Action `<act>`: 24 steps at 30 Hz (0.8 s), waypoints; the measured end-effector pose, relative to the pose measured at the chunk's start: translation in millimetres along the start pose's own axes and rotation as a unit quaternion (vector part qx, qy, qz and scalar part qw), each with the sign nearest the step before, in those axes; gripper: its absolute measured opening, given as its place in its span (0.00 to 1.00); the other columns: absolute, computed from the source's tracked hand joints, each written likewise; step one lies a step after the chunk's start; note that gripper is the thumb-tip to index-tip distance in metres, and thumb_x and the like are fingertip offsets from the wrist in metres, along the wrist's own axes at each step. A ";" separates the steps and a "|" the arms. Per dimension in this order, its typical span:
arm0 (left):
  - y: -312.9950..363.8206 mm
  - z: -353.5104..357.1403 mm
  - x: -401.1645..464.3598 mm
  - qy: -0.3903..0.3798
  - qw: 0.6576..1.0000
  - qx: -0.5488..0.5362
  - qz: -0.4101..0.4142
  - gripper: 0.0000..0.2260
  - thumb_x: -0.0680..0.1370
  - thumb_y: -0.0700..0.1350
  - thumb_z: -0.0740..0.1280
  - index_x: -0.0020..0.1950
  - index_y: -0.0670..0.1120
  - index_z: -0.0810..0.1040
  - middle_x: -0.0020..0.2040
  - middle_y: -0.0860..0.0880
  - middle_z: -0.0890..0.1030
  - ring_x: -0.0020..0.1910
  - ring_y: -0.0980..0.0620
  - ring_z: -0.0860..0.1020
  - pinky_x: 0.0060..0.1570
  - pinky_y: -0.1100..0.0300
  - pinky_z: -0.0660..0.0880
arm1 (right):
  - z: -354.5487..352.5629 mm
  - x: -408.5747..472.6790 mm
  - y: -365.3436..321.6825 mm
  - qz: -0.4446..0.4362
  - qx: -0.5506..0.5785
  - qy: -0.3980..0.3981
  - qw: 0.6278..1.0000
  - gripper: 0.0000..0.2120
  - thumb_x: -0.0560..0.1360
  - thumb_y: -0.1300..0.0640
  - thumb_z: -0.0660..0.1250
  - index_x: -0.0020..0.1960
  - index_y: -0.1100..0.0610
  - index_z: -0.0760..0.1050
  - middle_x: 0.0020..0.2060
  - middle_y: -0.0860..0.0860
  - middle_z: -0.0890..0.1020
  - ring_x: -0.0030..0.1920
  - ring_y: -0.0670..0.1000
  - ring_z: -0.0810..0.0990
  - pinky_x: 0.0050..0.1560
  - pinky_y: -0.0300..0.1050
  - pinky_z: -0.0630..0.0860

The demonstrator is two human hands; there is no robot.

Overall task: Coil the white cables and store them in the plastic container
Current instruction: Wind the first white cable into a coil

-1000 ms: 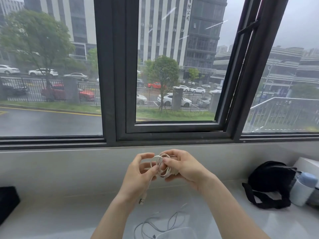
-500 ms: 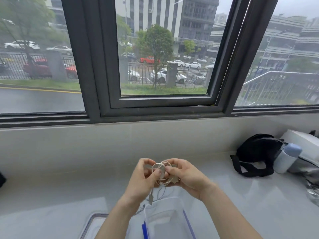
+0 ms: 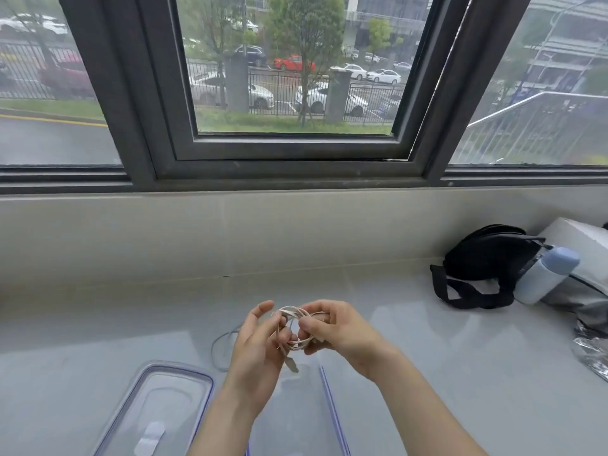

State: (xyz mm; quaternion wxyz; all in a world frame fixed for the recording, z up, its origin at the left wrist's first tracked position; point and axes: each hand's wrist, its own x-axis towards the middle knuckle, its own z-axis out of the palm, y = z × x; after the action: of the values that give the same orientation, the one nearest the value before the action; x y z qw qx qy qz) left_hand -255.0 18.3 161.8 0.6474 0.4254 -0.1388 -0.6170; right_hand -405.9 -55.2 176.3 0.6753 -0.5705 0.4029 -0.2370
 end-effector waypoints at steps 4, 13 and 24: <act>-2.9 -3.0 -0.2 -0.007 0.994 0.108 0.015 0.16 0.79 0.39 0.69 0.65 0.48 0.73 0.33 0.45 0.76 0.33 0.49 0.77 0.50 0.51 0.74 | -6.6 7.7 13.5 -0.002 0.065 0.007 0.998 0.11 0.79 0.61 0.69 0.60 0.64 0.79 0.39 0.57 0.84 0.45 0.57 0.82 0.53 0.52 0.80; -4.2 -4.2 11.3 0.072 0.972 0.212 0.076 0.11 0.79 0.36 0.69 0.59 0.44 0.74 0.45 0.40 0.81 0.37 0.46 0.83 0.44 0.50 0.84 | -0.6 22.3 35.8 0.019 0.241 -0.021 0.970 0.18 0.78 0.65 0.70 0.66 0.64 0.73 0.41 0.60 0.81 0.42 0.58 0.83 0.58 0.58 0.80; -51.0 -41.9 24.1 0.128 0.922 0.364 0.040 0.05 0.77 0.35 0.70 0.44 0.44 0.80 0.41 0.49 0.86 0.41 0.49 0.86 0.51 0.52 0.80 | 0.0 28.4 84.2 0.091 0.000 0.097 0.991 0.11 0.74 0.73 0.68 0.48 0.58 0.75 0.44 0.57 0.82 0.39 0.52 0.84 0.44 0.44 0.82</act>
State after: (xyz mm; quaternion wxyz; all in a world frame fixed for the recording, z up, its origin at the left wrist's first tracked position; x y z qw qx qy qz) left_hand -255.5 18.4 91.5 0.4842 0.7010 -0.2865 -0.4383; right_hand -401.7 -57.4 87.5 0.6520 -0.5055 0.5167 -0.2288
